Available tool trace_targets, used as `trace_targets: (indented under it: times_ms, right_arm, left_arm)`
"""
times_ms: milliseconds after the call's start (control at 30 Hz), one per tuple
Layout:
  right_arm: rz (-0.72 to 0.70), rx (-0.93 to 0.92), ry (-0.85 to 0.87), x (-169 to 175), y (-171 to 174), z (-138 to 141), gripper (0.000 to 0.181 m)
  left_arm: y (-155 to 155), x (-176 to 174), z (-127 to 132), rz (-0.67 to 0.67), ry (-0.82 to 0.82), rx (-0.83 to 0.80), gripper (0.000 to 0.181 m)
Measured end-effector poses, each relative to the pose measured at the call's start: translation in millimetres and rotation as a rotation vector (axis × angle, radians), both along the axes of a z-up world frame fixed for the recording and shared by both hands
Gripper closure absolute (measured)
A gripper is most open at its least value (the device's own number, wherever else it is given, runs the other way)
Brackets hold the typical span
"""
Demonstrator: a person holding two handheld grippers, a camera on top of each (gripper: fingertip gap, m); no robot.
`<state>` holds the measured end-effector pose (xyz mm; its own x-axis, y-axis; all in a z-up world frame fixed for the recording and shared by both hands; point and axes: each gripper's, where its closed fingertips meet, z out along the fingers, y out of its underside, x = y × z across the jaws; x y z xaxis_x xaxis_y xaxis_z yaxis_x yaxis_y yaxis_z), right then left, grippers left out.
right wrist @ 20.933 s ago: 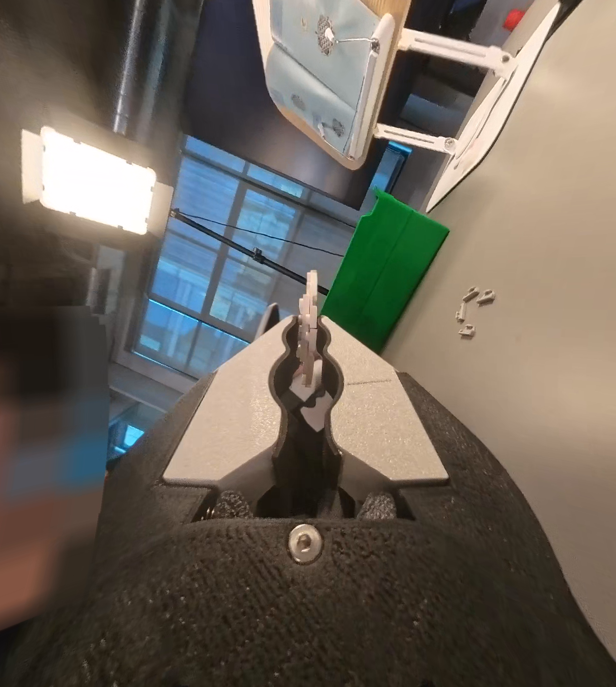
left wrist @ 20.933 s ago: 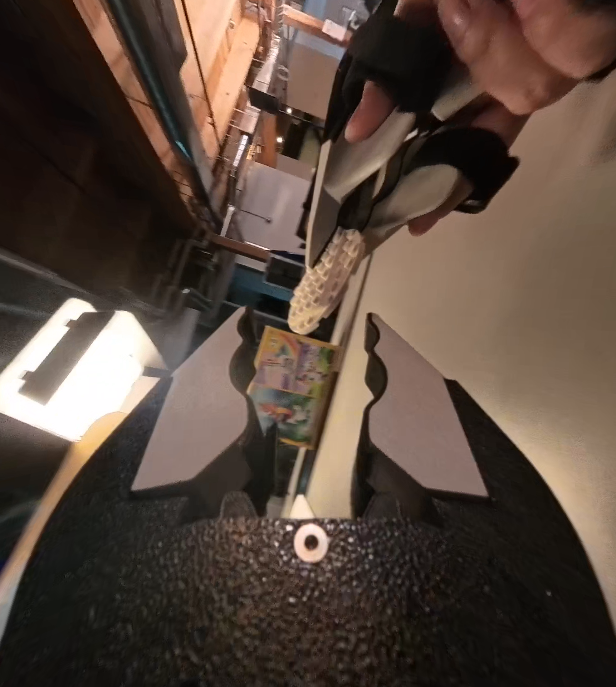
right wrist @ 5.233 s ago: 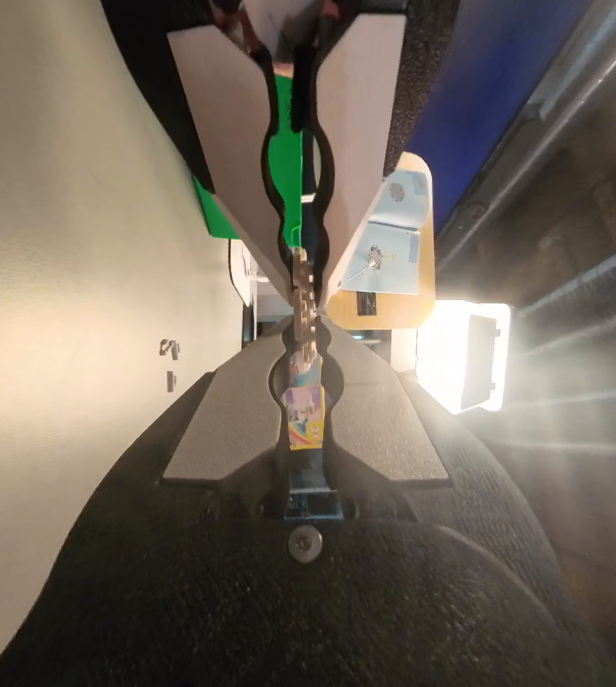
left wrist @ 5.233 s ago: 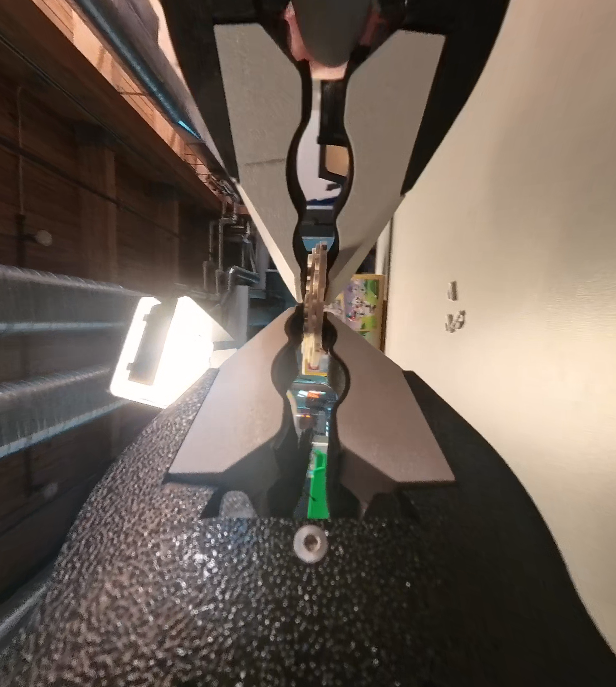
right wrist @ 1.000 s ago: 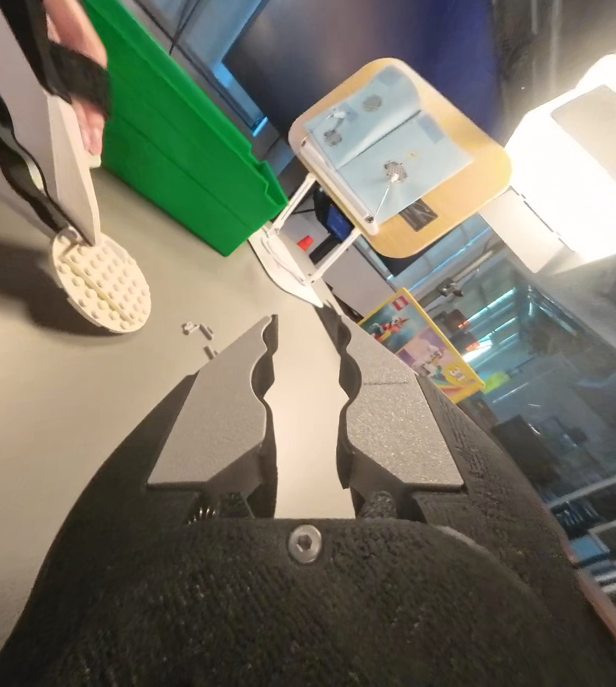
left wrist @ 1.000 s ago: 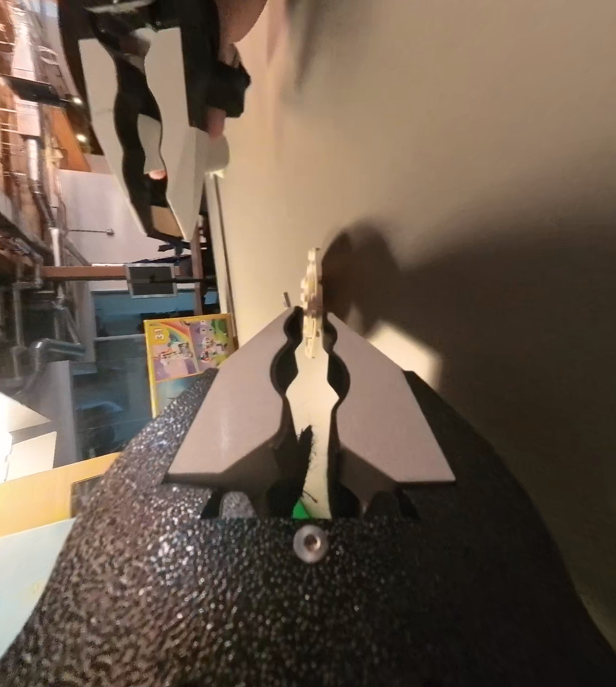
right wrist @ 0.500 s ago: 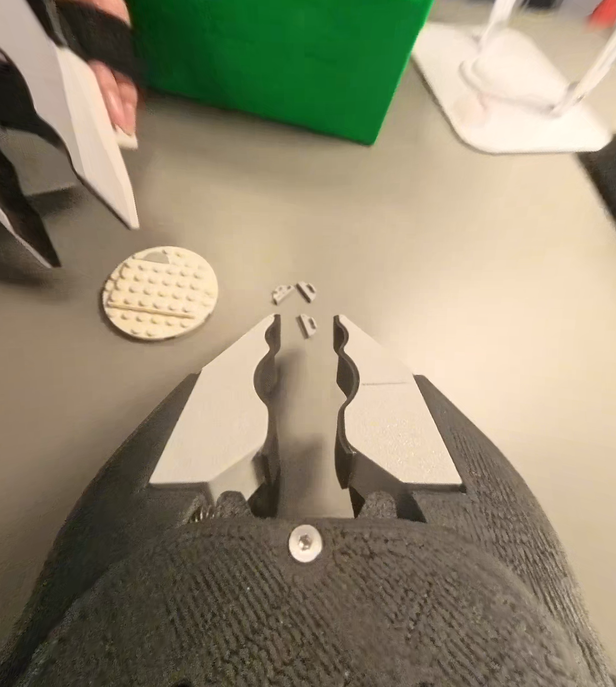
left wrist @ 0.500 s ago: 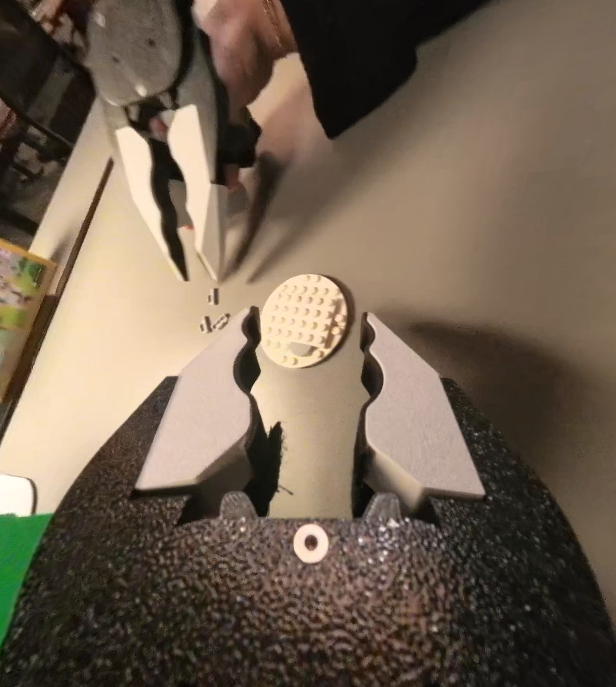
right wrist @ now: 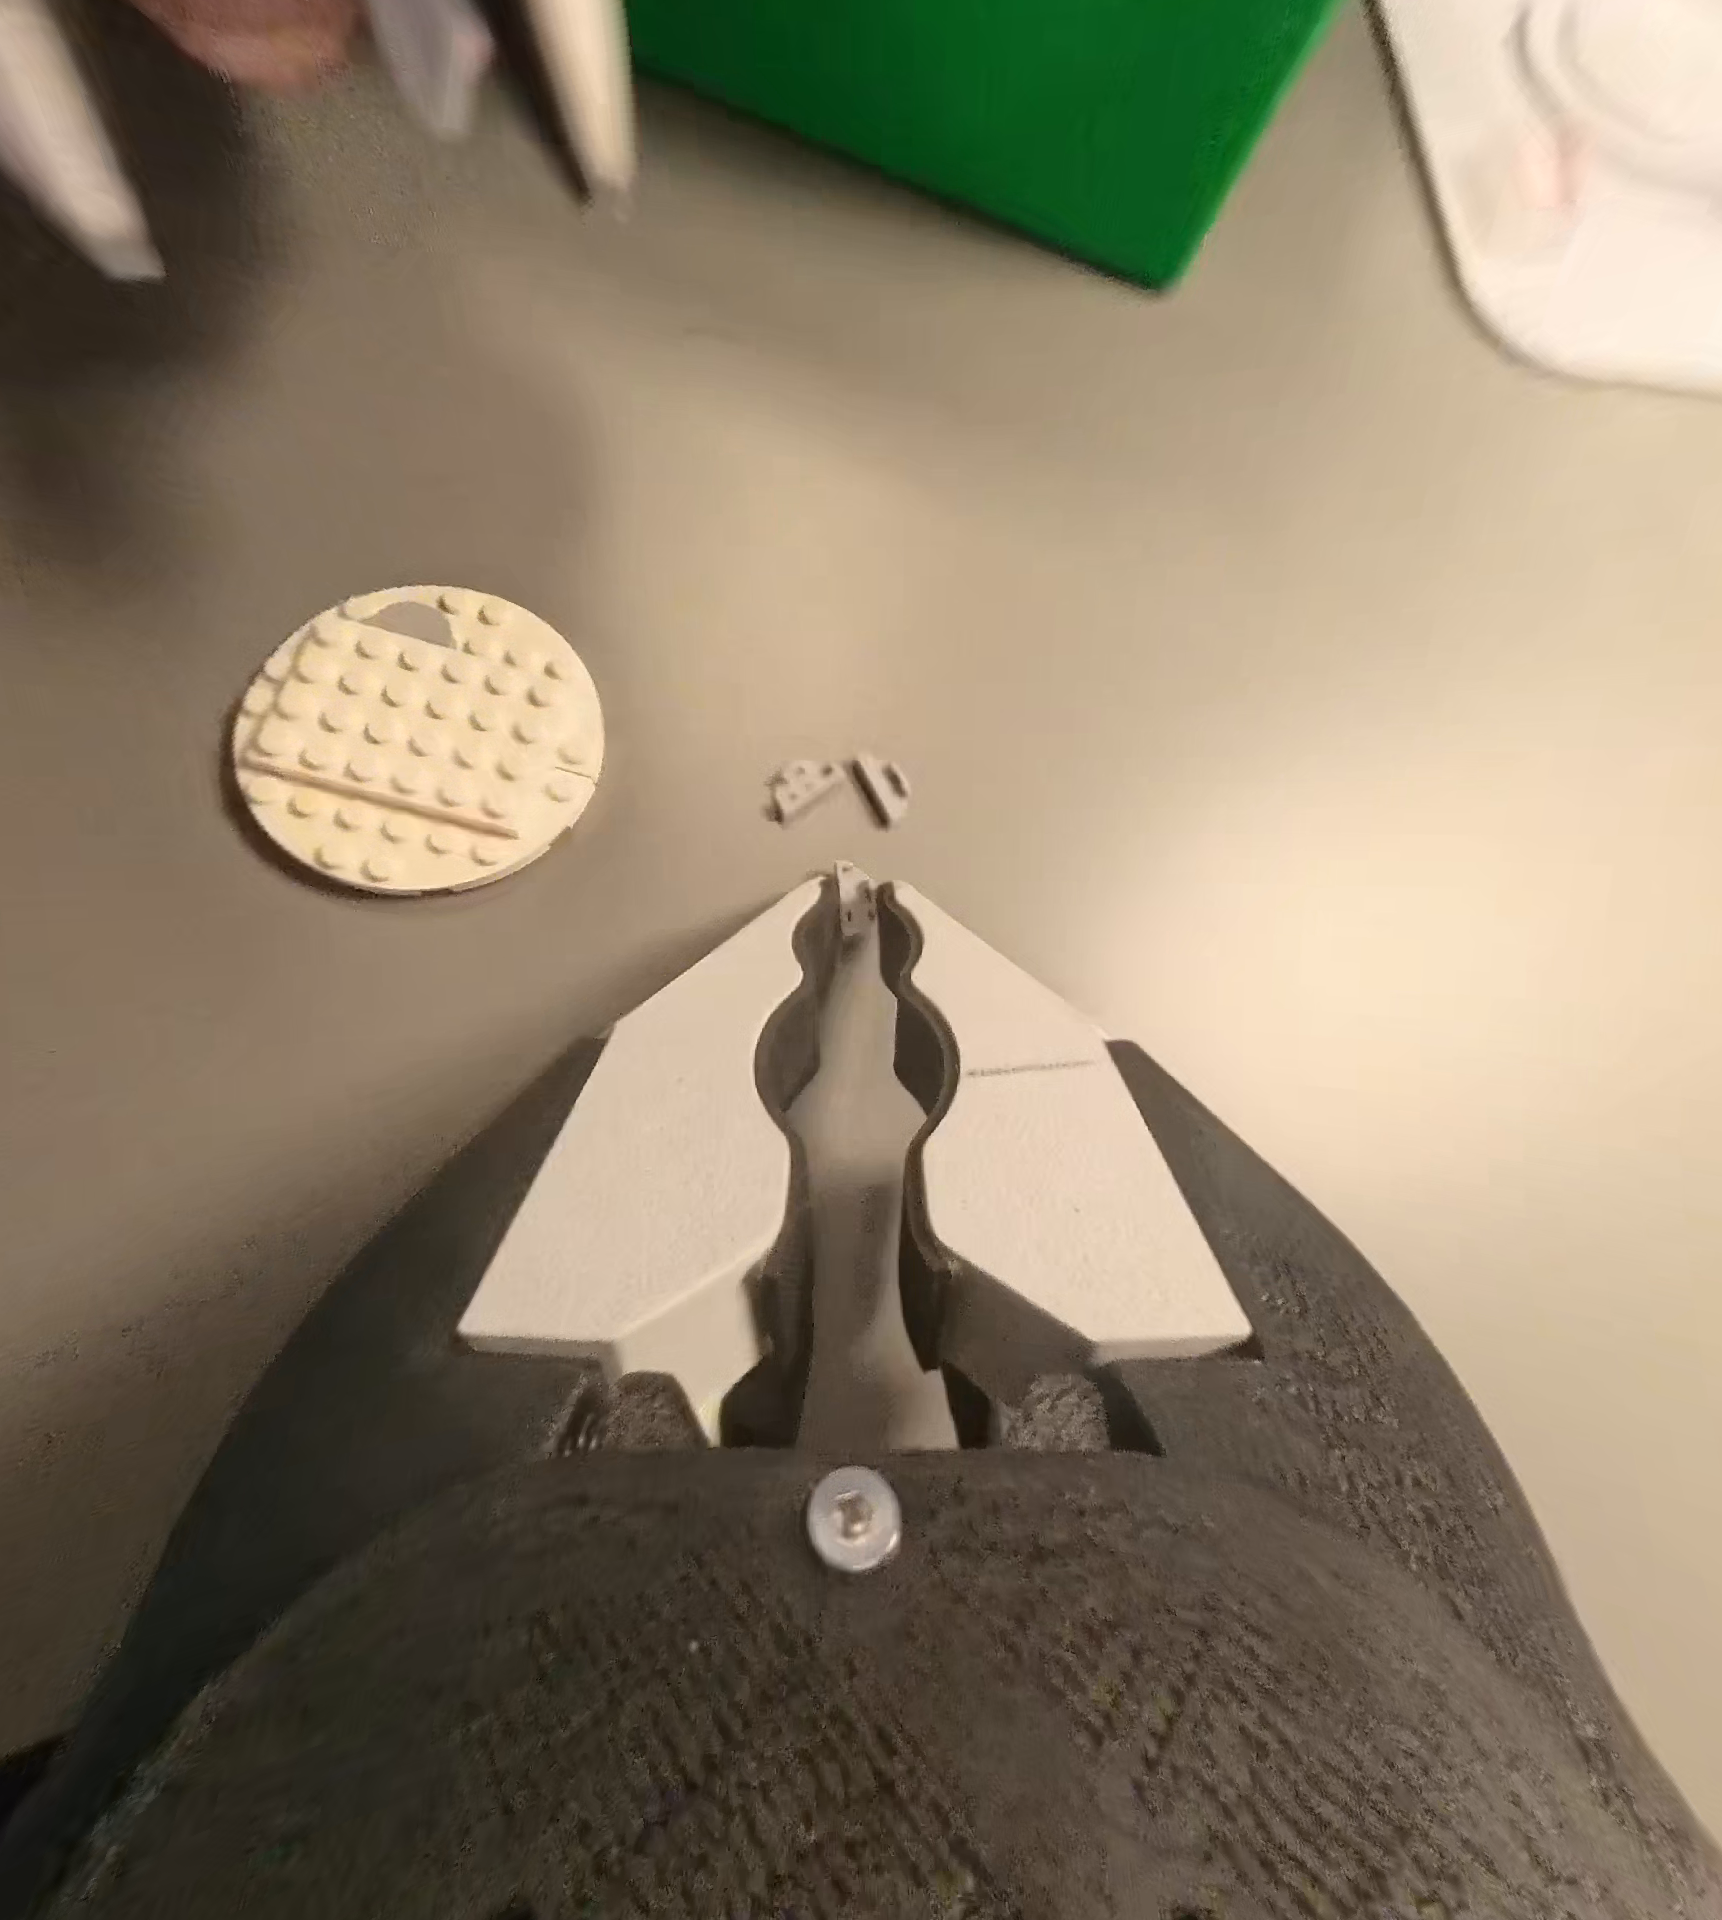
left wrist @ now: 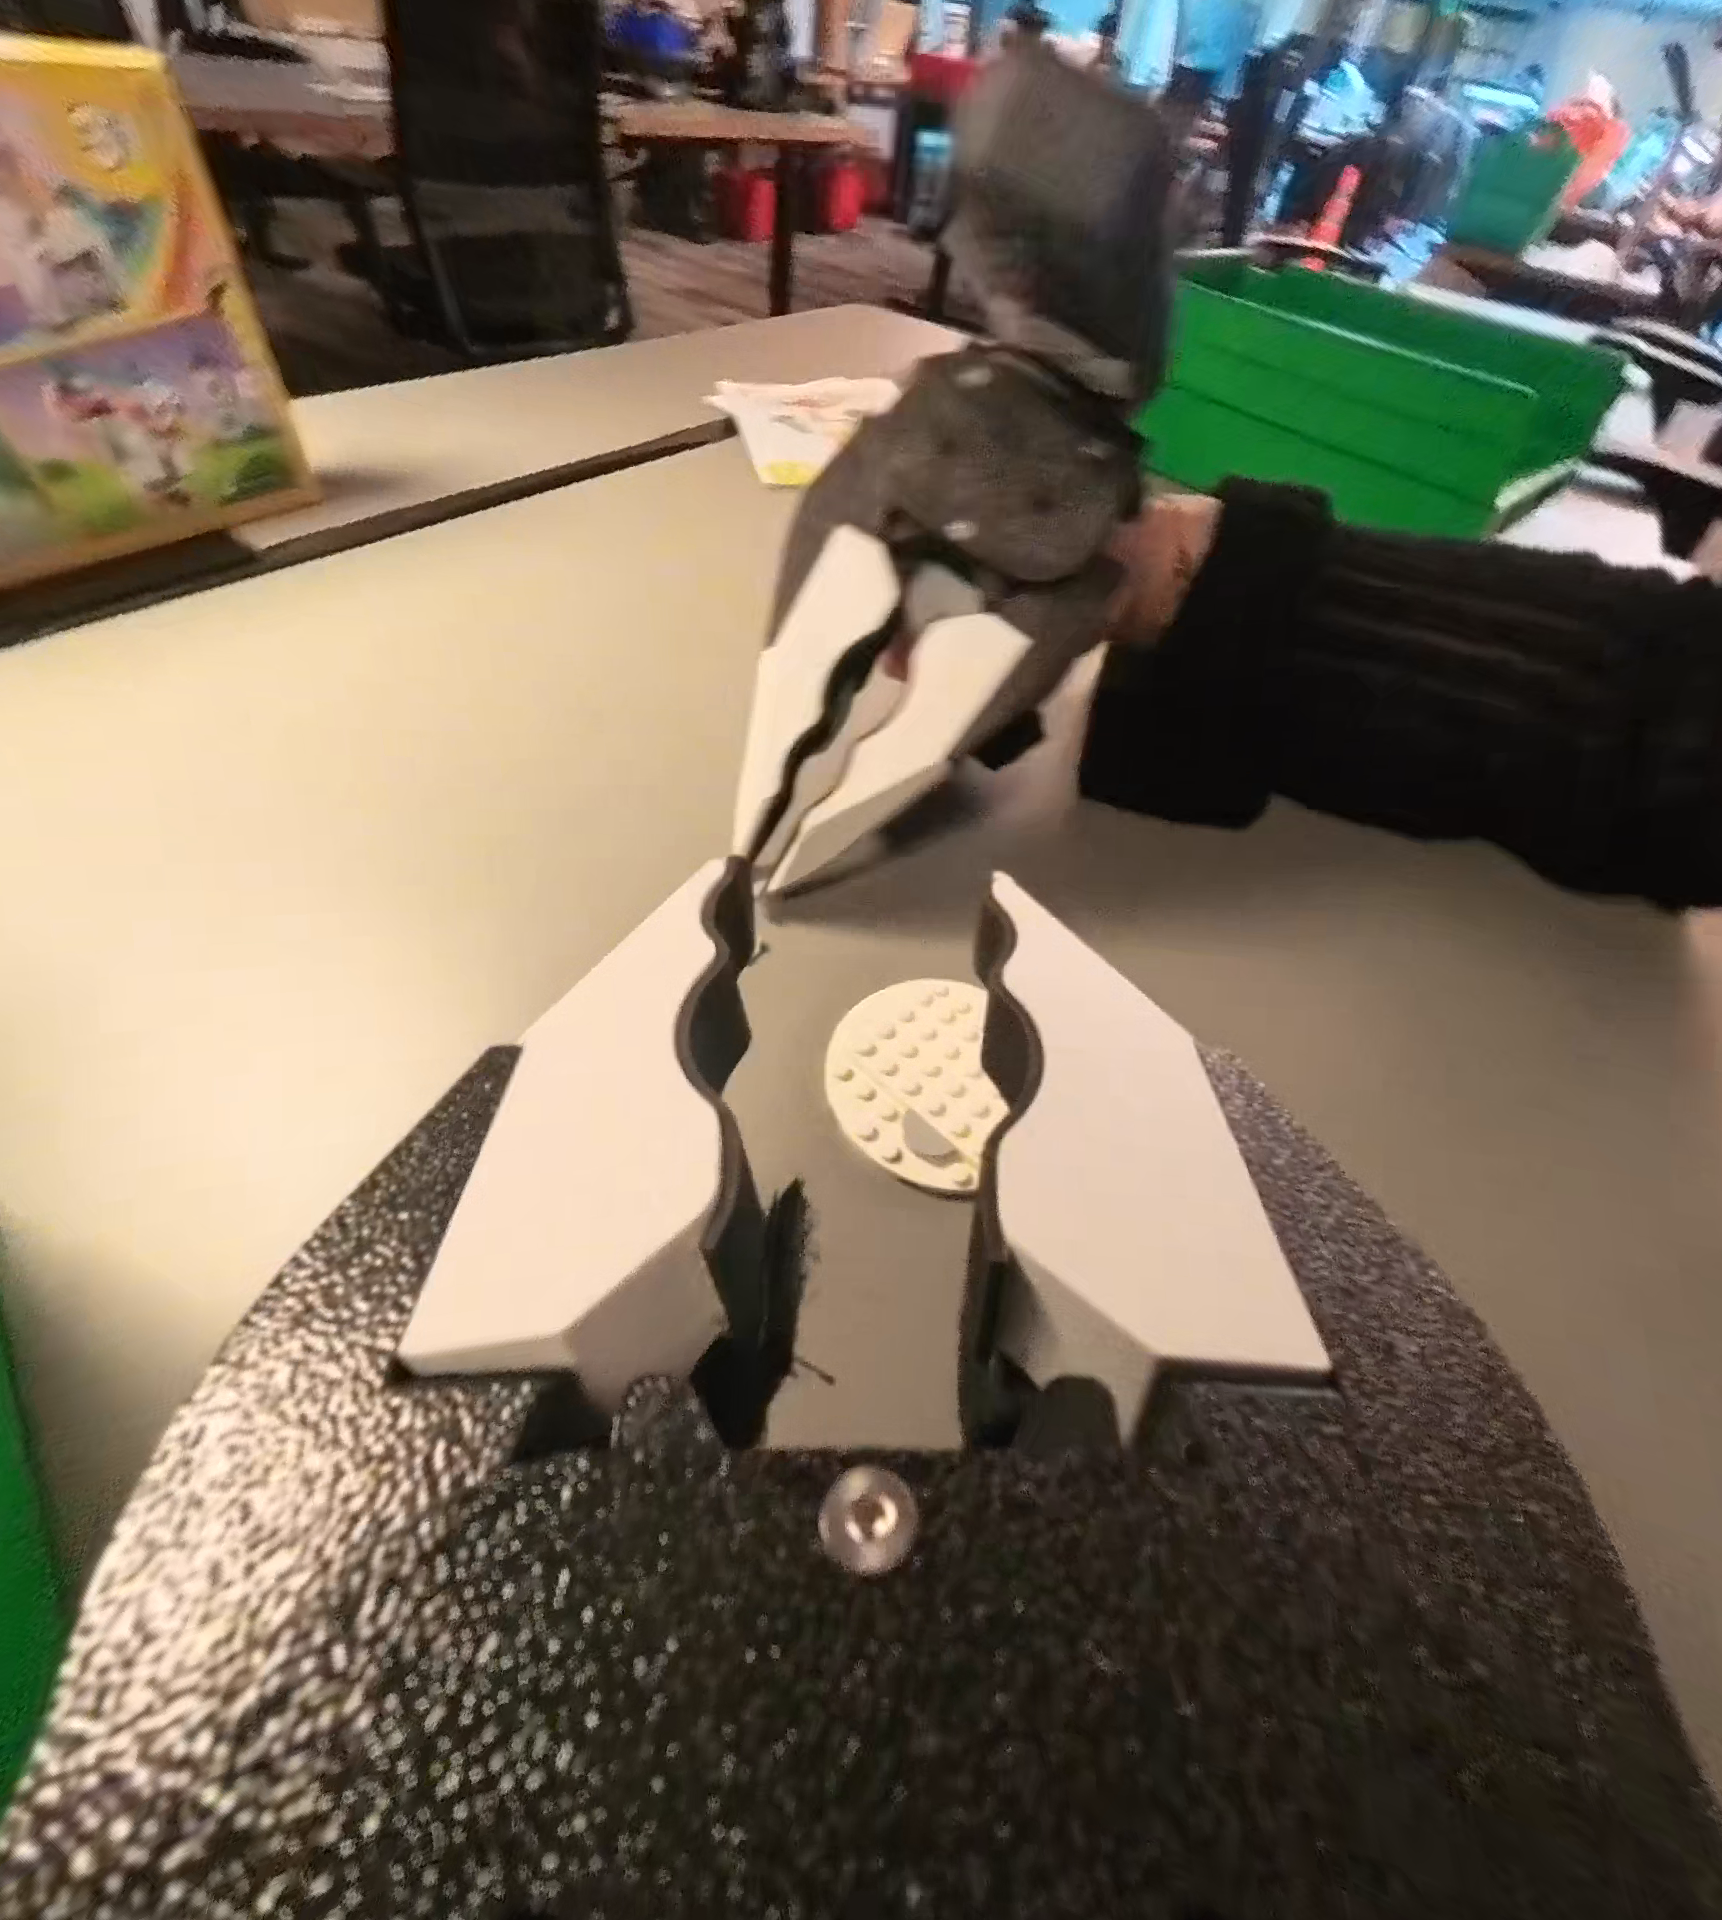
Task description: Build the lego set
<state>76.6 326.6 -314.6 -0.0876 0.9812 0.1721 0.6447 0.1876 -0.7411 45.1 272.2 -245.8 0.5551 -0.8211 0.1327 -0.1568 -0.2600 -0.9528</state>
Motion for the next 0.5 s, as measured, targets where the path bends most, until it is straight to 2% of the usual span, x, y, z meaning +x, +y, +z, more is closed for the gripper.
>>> trace_targets:
  times_ms: [33,167,233,367,500]
  right_arm:
    - [0.032,0.077,0.04,-4,-4,7,0.176]
    - [0.147,0.401,0.169,-20,-29,43,0.176]
    - [0.185,0.499,0.197,-26,-41,54,0.176]
    - [0.221,0.62,0.25,-34,-55,70,0.176]
    - [0.235,0.683,0.254,-35,-58,74,0.176]
  left_arm:
    - [4,-3,-2,0.029,-0.014,-0.03,0.141]
    - [8,-5,-5,0.046,-0.09,-0.111,0.144]
    - [9,-5,-4,0.05,-0.108,-0.119,0.147]
    - [6,-3,-6,0.031,-0.1,-0.124,0.155]
    - [4,-2,-2,0.017,-0.119,-0.117,0.163]
